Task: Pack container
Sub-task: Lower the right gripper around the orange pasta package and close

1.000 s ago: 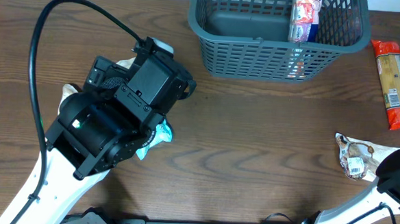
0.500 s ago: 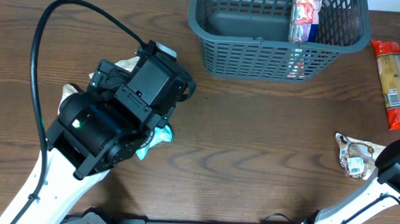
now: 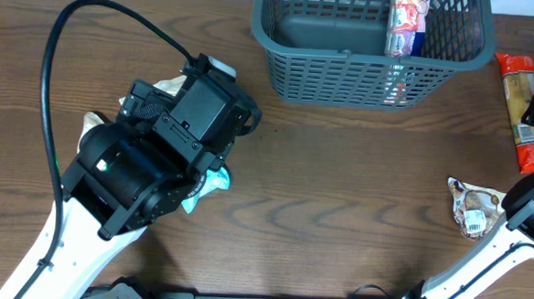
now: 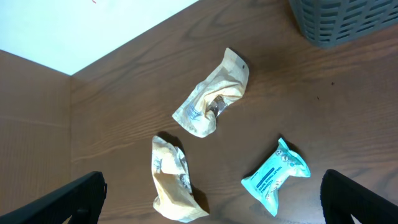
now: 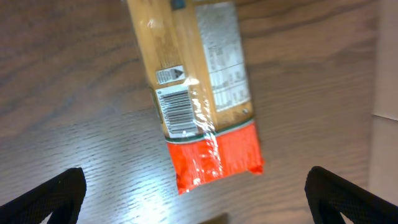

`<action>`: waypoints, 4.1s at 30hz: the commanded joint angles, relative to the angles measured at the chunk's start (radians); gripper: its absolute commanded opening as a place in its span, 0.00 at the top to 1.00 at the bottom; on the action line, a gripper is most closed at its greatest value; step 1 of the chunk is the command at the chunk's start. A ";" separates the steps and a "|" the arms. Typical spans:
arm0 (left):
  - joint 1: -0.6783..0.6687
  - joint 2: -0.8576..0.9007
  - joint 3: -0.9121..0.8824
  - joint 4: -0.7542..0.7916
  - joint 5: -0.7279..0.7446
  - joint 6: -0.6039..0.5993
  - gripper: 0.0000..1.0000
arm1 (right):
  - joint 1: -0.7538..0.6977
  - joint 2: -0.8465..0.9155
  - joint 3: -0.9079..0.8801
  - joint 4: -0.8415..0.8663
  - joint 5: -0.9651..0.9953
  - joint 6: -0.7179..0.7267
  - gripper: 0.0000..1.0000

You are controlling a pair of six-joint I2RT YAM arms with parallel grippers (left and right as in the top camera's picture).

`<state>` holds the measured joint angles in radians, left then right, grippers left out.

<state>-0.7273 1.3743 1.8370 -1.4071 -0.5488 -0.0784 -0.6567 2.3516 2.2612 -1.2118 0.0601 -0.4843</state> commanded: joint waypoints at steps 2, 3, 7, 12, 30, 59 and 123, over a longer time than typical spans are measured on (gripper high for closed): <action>0.005 -0.009 0.000 -0.015 0.011 -0.009 0.01 | 0.014 0.053 -0.002 0.005 -0.062 -0.097 0.01; 0.005 -0.009 0.000 -0.026 0.015 -0.009 0.01 | 0.015 0.058 -0.002 0.012 -0.061 -0.111 0.01; 0.005 -0.009 0.000 -0.061 0.018 -0.009 0.01 | 0.015 0.071 -0.002 0.042 -0.056 -0.146 0.01; 0.005 -0.009 0.000 -0.057 0.018 -0.009 0.01 | 0.015 0.072 -0.002 0.113 -0.004 -0.145 0.01; 0.005 -0.009 0.000 -0.057 0.018 -0.009 0.01 | -0.008 0.190 -0.002 0.174 -0.006 -0.115 0.01; 0.005 0.042 0.000 -0.057 0.018 -0.013 0.01 | -0.109 0.215 -0.003 0.169 -0.185 -0.051 0.01; 0.005 0.050 0.000 -0.058 0.018 -0.013 0.01 | -0.057 0.109 0.303 0.040 -0.355 0.232 0.99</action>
<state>-0.7273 1.4193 1.8370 -1.4616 -0.5301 -0.0788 -0.7315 2.5526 2.4092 -1.1759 -0.1909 -0.3050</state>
